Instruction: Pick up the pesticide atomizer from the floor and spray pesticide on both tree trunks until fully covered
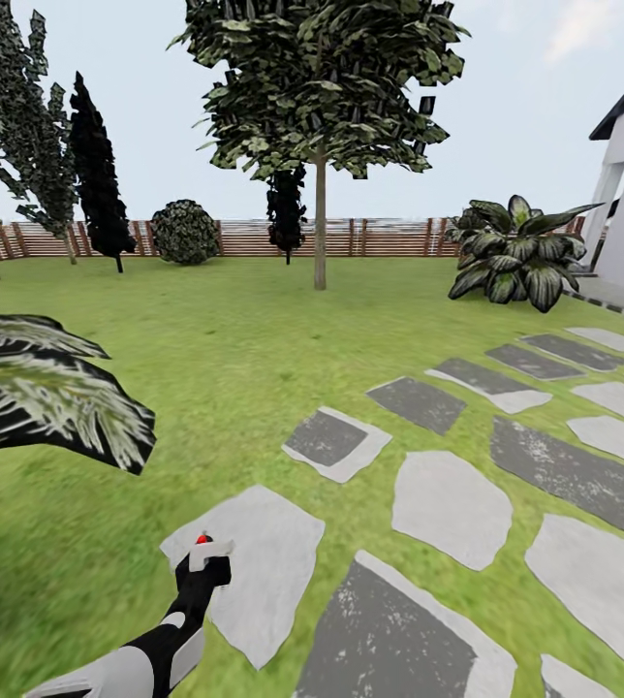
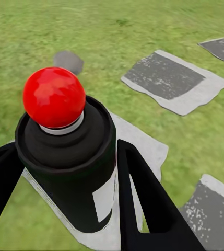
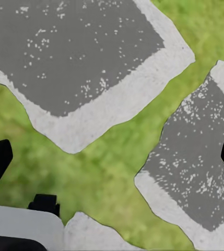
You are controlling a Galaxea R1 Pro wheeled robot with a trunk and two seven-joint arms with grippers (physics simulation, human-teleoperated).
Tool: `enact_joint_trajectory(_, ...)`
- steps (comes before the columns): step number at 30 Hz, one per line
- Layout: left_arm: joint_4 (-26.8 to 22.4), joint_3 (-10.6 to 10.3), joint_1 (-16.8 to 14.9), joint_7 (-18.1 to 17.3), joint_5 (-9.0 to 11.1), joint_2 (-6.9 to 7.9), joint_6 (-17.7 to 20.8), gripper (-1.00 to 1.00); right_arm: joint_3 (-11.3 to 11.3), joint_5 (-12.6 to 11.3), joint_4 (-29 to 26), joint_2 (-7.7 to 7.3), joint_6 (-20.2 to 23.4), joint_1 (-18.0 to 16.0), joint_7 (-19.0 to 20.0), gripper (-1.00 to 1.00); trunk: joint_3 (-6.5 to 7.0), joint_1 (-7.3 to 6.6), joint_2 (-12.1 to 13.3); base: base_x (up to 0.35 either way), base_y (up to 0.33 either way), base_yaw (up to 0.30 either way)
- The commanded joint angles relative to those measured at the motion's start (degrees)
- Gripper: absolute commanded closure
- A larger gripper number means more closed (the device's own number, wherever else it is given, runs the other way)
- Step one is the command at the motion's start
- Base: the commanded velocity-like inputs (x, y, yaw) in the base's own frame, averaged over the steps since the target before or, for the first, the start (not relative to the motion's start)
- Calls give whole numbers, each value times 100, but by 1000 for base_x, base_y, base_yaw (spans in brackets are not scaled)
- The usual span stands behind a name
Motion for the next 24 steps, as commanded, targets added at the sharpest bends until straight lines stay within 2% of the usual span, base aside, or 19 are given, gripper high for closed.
enact_joint_trajectory(1, -1, -3, 0, 0, -1, 0, 0, 100, 0, 0, 1, 0, 1, 0, 0, -100, 0, 0, 0, 344, 0, 0)
enact_joint_trajectory(24, -1, -3, 0, 1, -1, 0, -3, 100, 0, 0, -1, 0, 3, 0, 0, -100, 0, 0, 0, 344, 0, 0)
